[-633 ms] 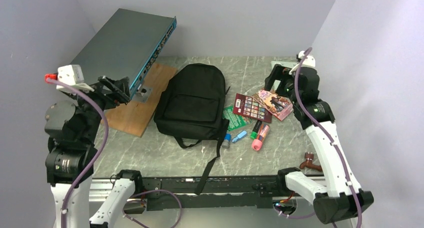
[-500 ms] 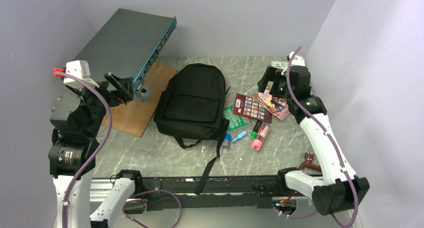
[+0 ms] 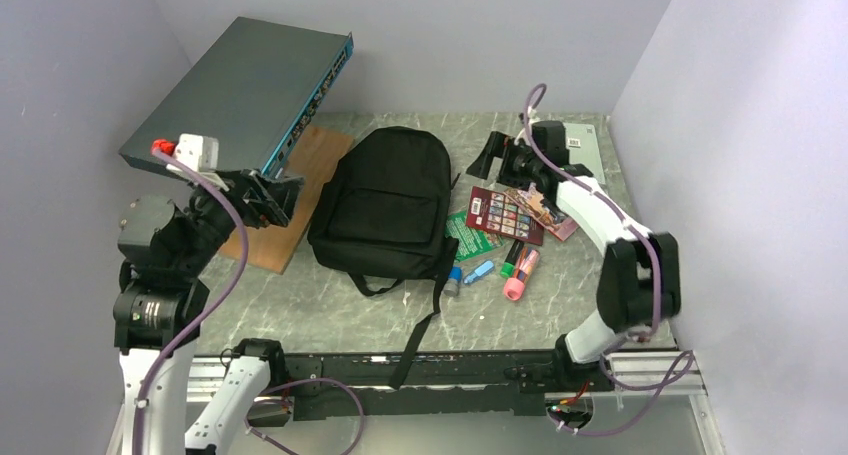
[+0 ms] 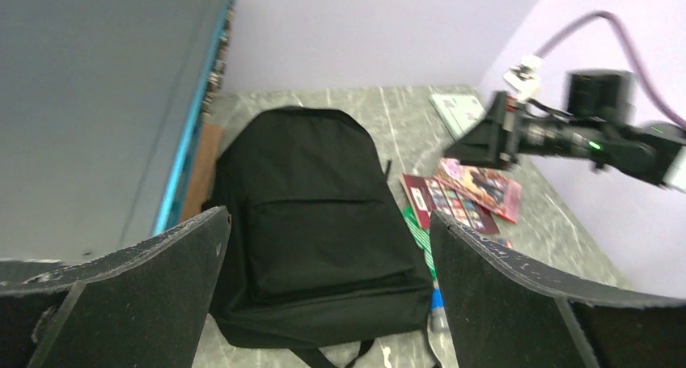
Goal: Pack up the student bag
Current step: Adjust the student bag at the center of the board.
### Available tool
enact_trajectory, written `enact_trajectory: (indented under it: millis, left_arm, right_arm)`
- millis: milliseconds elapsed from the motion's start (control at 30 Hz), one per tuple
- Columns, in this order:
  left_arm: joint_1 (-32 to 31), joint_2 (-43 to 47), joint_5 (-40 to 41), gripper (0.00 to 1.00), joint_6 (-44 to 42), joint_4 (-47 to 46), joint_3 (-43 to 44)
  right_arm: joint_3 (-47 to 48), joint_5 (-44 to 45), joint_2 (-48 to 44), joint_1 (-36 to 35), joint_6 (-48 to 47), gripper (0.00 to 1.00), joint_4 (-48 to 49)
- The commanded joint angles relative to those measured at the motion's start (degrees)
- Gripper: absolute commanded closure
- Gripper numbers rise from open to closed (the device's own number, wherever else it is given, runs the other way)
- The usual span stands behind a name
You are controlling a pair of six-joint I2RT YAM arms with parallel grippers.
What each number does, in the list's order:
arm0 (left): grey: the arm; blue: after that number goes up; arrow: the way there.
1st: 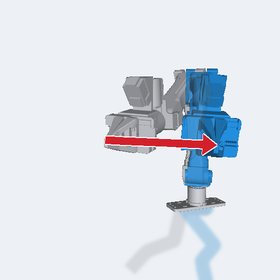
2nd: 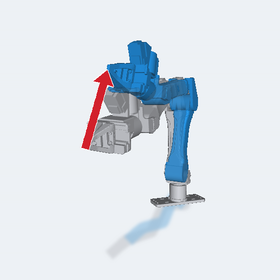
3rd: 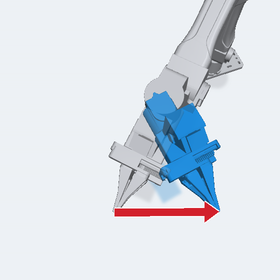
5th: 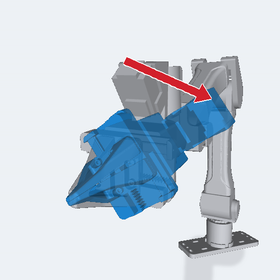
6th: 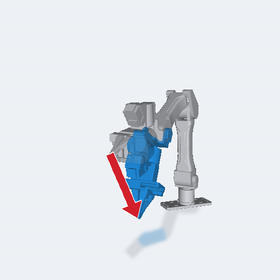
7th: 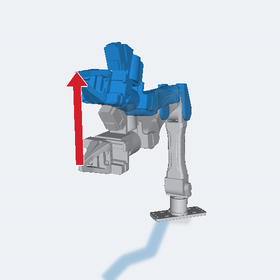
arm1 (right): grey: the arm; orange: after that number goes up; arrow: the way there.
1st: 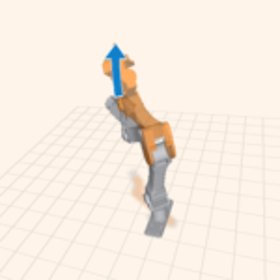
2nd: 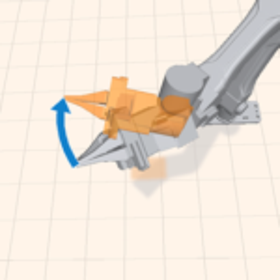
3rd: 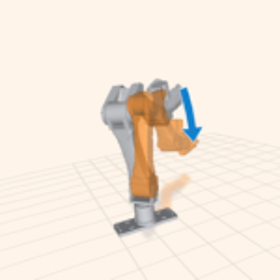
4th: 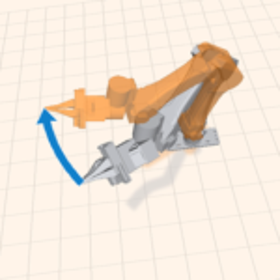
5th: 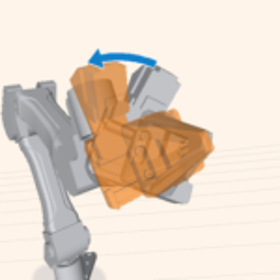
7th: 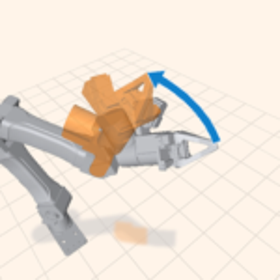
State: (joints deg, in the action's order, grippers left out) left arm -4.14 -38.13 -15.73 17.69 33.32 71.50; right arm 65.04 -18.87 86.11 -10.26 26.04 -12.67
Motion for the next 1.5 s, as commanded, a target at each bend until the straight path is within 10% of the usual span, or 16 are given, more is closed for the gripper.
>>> enact_trajectory:
  millis: [0,167,467,733,1100,1467]
  left_arm:
    - [0.2,-3.6,-12.0,0.01,0.3,-2.2,-1.8]
    - [-2.2,-6.1,-21.2,0.01,5.7,-6.8,-7.4]
    - [-16.2,-3.0,-7.6,0.01,7.7,-11.8,-15.9]
    - [-16.5,8.4,14.8,0.01,8.8,-8.6,-17.4]
    - [-16.5,7.8,20.7,0.01,9.1,4.9,-17.7]
    - [-16.5,8.1,11.8,0.10,23.2,-2.6,-34.7]
  right_arm:
    - [5.3,-12.5,9.5,-1.3,4.6,0.00,6.5]
    - [6.6,-4.4,12.9,-9.2,1.6,0.00,3.8]
    - [-2.0,28.5,3.6,-32.9,-13.6,0.00,7.3]
    - [-3.5,19.8,6.3,-39.2,-10.0,0.01,13.4]
    - [-18.3,25.9,4.4,-48.0,-11.7,0.09,23.4]
    - [-35.6,26.4,-2.0,-48.0,-4.0,0.06,30.0]
